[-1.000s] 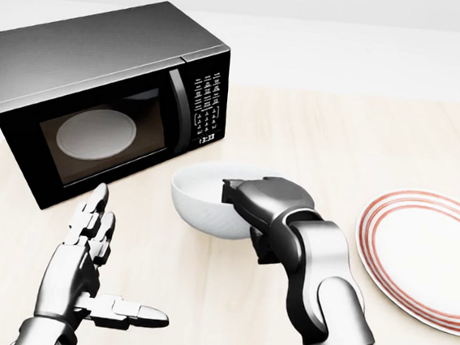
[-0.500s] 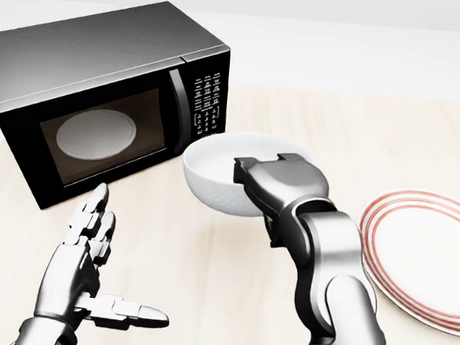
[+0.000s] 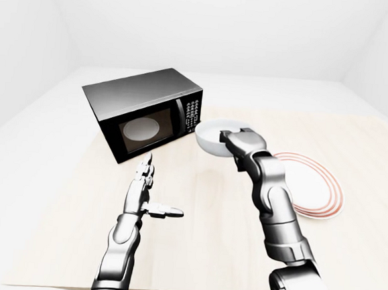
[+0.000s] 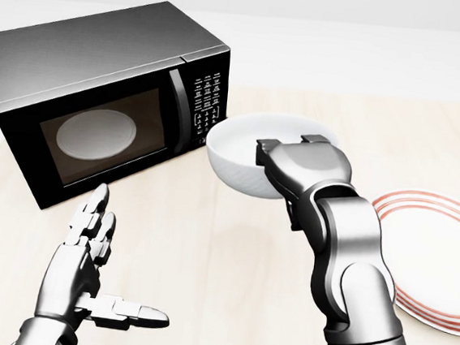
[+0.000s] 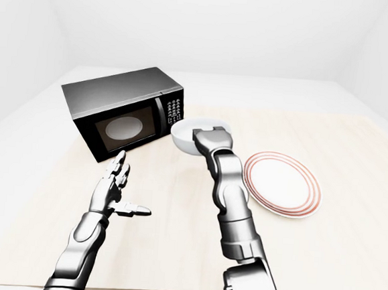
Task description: Pick up the white bowl and put it on the plate.
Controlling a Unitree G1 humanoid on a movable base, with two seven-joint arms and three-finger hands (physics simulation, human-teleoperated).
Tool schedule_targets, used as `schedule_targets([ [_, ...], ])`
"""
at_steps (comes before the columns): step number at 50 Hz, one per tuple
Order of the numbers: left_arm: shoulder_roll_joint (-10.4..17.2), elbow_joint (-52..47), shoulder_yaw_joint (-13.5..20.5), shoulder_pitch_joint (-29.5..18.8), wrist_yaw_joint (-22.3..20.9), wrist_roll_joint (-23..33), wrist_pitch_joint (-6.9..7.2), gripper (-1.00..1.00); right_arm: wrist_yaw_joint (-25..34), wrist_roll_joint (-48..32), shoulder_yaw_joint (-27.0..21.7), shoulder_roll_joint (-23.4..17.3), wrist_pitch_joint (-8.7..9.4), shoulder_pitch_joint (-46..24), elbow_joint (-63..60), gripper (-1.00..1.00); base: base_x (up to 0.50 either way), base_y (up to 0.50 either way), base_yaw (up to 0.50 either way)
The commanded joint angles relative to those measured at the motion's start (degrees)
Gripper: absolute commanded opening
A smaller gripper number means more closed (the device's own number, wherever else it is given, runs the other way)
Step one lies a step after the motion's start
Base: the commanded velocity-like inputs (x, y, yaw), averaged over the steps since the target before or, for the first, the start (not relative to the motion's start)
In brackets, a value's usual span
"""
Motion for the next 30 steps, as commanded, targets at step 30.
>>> schedule_targets([
  [30,0.0,-0.5,-0.1,0.3,0.0,0.1,0.27,1.0,0.0,1.1,-6.5,-9.1,-0.01,-1.4,1.8,-1.0,0.0,0.0,0.0],
])
